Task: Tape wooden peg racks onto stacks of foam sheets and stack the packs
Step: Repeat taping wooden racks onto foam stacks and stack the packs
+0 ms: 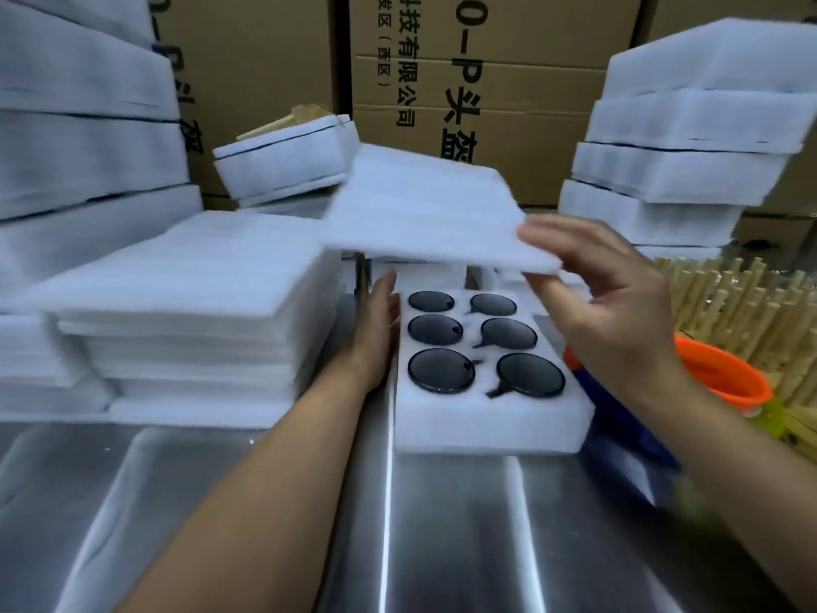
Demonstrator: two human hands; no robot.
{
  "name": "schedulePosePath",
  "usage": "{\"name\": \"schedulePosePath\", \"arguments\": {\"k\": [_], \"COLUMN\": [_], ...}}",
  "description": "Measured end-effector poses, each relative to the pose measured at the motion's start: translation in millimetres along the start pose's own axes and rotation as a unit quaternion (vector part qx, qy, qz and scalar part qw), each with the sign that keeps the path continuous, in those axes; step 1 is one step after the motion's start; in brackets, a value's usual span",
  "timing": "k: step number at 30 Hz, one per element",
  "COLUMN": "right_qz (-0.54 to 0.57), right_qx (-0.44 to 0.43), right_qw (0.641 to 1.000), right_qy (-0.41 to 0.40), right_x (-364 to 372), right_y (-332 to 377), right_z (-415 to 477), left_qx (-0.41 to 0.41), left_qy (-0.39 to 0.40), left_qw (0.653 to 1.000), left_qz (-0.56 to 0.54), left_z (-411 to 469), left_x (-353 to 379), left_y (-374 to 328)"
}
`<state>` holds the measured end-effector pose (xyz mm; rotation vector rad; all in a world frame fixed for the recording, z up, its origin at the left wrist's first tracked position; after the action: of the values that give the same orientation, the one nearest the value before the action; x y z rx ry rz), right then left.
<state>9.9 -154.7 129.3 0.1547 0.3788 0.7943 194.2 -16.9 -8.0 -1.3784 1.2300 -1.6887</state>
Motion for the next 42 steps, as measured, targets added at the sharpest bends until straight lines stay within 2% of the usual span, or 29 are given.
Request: {"name": "schedulePosePath", "arguments": {"k": [3,9,13,16,21,24,26,29,31,33,39,42], "right_qz": [-0.026,-0.033,0.028,0.054,-0.052,-0.151,-0.177,-0.127,-0.087,-0.063,-0.029,-0.027], "right_qx": [0.027,0.018,0.063,0.063,0.025,0.024,-0.008,-0.031,0.004,0.042,0.074,0.076], "right_qw": [0.999,0.998,0.996,0.995,0.996,0.984,0.98,0.974,0.962,0.952,0.939,0.937], "right_qy": [0.018,0.047,0.058,0.059,0.071,0.091,0.091,0.186,0.26,0.297,0.335,0.339], "right_x": [-21.0,-17.2,-18.3,-18.4,-16.9,-12.2,-12.0,5.4,19.2,27.9,34.0,33.6], "right_y": [-29.3,-31.4,-42.6,-42.6,-37.2,-38.8,-30.4,-21.1,-25.1,-30.2,-34.9,-34.4], "right_z": [-21.9,-41.5,-44.2,-45.1,-45.8,-48.1,-47.1,-50.4,-57.7,-63.3,-68.3,-67.6], "left_qx": [0.014,-0.024,-0.026,-0.049,-0.059,-0.062,-0.063,-0.051,-0.05,-0.05,-0.001,0.094], "left_qy": [0.032,0.027,0.043,0.051,0.04,0.031,0.034,0.022,0.02,0.024,-0.032,-0.038], "left_qw": [0.999,0.998,0.999,0.997,0.997,0.998,0.997,0.998,0.998,0.998,0.999,0.993], "left_qz": [-0.02,-0.042,-0.02,-0.013,0.012,-0.004,-0.023,-0.024,-0.017,-0.016,-0.017,0.065], "left_z": [-4.1,-6.5,-9.2,-13.5,-19.5,-22.3,-22.6,-21.7,-21.7,-21.4,-26.8,-34.3], "left_x": [7.6,7.2,6.2,6.4,8.4,10.9,12.2,9.0,9.0,11.2,9.2,15.1], "left_y": [-5.9,-1.8,-1.0,-1.3,-2.4,-4.8,-7.4,-11.7,-11.4,-10.8,-32.5,-57.0]}}
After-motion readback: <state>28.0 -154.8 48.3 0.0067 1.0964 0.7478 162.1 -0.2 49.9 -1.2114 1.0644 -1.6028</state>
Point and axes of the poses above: each hand's wrist, its own z-axis towards the middle knuckle, its own x-axis out of the palm, y = z × x, the point moved 9 cm from there along z, towards the middle knuckle, and after that the axes turned 3 degrees about -x, right-handed, at the moved point
